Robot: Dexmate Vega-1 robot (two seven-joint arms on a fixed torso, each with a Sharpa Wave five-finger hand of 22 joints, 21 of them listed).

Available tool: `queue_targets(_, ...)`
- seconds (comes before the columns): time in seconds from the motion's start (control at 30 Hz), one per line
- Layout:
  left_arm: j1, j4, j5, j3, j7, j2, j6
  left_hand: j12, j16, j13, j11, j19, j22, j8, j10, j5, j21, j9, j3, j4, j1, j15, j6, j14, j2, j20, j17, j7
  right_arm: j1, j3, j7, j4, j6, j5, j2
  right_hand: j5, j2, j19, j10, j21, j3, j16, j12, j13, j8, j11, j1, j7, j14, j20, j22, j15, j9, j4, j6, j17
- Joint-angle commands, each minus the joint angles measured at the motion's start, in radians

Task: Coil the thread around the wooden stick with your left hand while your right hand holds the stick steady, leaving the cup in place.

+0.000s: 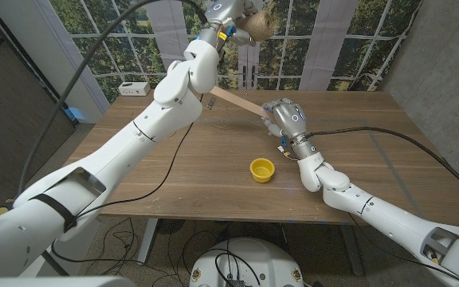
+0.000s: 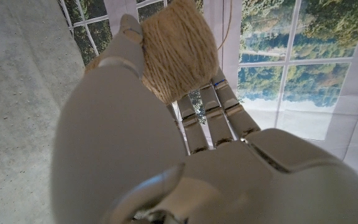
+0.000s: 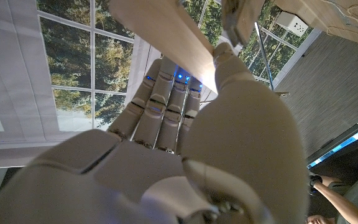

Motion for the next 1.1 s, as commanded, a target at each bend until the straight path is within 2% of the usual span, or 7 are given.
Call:
queue_targets(0.03, 0.042, -0.068, -0.147, -0.037, -0.027, 0.031, -0.067, 0.003, -0.001, 0.156, -0.108, -0.005, 0.006, 0.001, 0.118, 0.005, 0.01, 0.006, -0.001, 0.004, 0.214, -0.312, 0.31, 0.26, 0.221, -0.002, 0.267, -0.018, 0.069, -0.027, 0.03, 0.053, -0.042, 0.001, 0.025, 0.006, 0.098, -0.004, 0.097, 0.007, 0.006, -0.004, 0.005, 0.036, 0.003, -0.091, 0.091, -0.132, 0.081, -0.029, 0.001, -0.153, 0.03, 0.0, 0.138, 0.004)
queue_targets(0.1, 0.05, -0.087, -0.129, -0.029, -0.023, 0.044, -0.061, 0.002, -0.002, 0.158, -0.109, -0.007, 0.007, 0.001, 0.119, 0.005, 0.012, 0.006, -0.001, 0.004, 0.214, -0.312, 0.311, 0.26, 0.221, -0.001, 0.268, -0.02, 0.076, -0.027, 0.032, 0.062, -0.051, 0.007, 0.029, 0.006, 0.098, -0.006, 0.097, 0.008, 0.006, -0.005, 0.005, 0.037, 0.003, -0.094, 0.091, -0.133, 0.082, -0.029, 0.0, -0.153, 0.03, 0.0, 0.137, 0.005)
queue_targets(0.2, 0.07, -0.103, -0.176, -0.049, -0.025, 0.053, -0.087, 0.001, -0.003, 0.159, -0.107, -0.007, 0.007, 0.001, 0.118, 0.005, 0.015, 0.006, -0.001, 0.004, 0.214, -0.312, 0.312, 0.259, 0.221, -0.002, 0.269, -0.021, 0.083, -0.026, 0.034, 0.074, -0.068, 0.017, 0.034, 0.006, 0.097, -0.007, 0.098, 0.01, 0.006, -0.007, 0.005, 0.036, 0.003, -0.091, 0.091, -0.134, 0.082, -0.03, 0.0, -0.153, 0.03, 0.0, 0.136, 0.006)
queue_targets(0.57, 0.128, -0.18, -0.189, -0.049, -0.049, 0.099, -0.047, -0.001, -0.005, 0.165, -0.104, -0.006, 0.009, -0.001, 0.122, 0.006, 0.031, 0.006, -0.002, 0.003, 0.216, -0.312, 0.311, 0.26, 0.221, 0.001, 0.274, -0.019, 0.091, 0.001, 0.004, 0.088, -0.133, 0.069, 0.047, 0.007, 0.098, -0.008, 0.098, 0.017, 0.006, -0.012, 0.002, 0.036, 0.003, -0.092, 0.091, -0.131, 0.082, -0.028, -0.001, -0.153, 0.029, 0.0, 0.138, 0.008)
queue_targets(0.7, 0.151, -0.184, -0.244, -0.066, -0.068, 0.106, -0.049, -0.003, -0.005, 0.167, -0.103, -0.007, 0.01, -0.002, 0.121, 0.007, 0.037, 0.007, -0.002, 0.003, 0.217, -0.312, 0.31, 0.263, 0.222, 0.0, 0.276, -0.013, 0.091, 0.009, -0.013, 0.085, -0.146, 0.084, 0.046, 0.008, 0.097, -0.009, 0.098, 0.019, 0.006, -0.013, 0.001, 0.036, 0.002, -0.092, 0.092, -0.13, 0.083, -0.027, -0.001, -0.154, 0.029, -0.001, 0.138, 0.01)
queue_targets(0.83, 0.163, -0.19, -0.25, -0.054, -0.08, 0.122, -0.031, -0.004, -0.006, 0.168, -0.101, -0.008, 0.01, -0.003, 0.122, 0.007, 0.042, 0.007, -0.002, 0.003, 0.217, -0.312, 0.309, 0.263, 0.222, 0.0, 0.278, -0.014, 0.087, 0.023, -0.048, 0.079, -0.154, 0.101, 0.049, 0.008, 0.097, -0.01, 0.099, 0.022, 0.006, -0.015, 0.001, 0.036, 0.002, -0.092, 0.093, -0.131, 0.084, -0.027, -0.001, -0.154, 0.029, -0.001, 0.138, 0.011)
queue_targets(1.1, 0.193, -0.156, -0.339, -0.062, -0.078, 0.124, -0.042, -0.008, -0.008, 0.17, -0.096, -0.011, 0.012, -0.005, 0.123, 0.008, 0.053, 0.007, -0.003, 0.003, 0.218, -0.312, 0.306, 0.264, 0.221, 0.0, 0.281, -0.011, 0.077, 0.051, -0.105, 0.043, -0.176, 0.111, 0.038, 0.008, 0.098, -0.011, 0.103, 0.027, 0.005, -0.017, 0.0, 0.036, 0.002, -0.09, 0.091, -0.13, 0.089, -0.027, -0.002, -0.152, 0.029, 0.001, 0.14, 0.013)
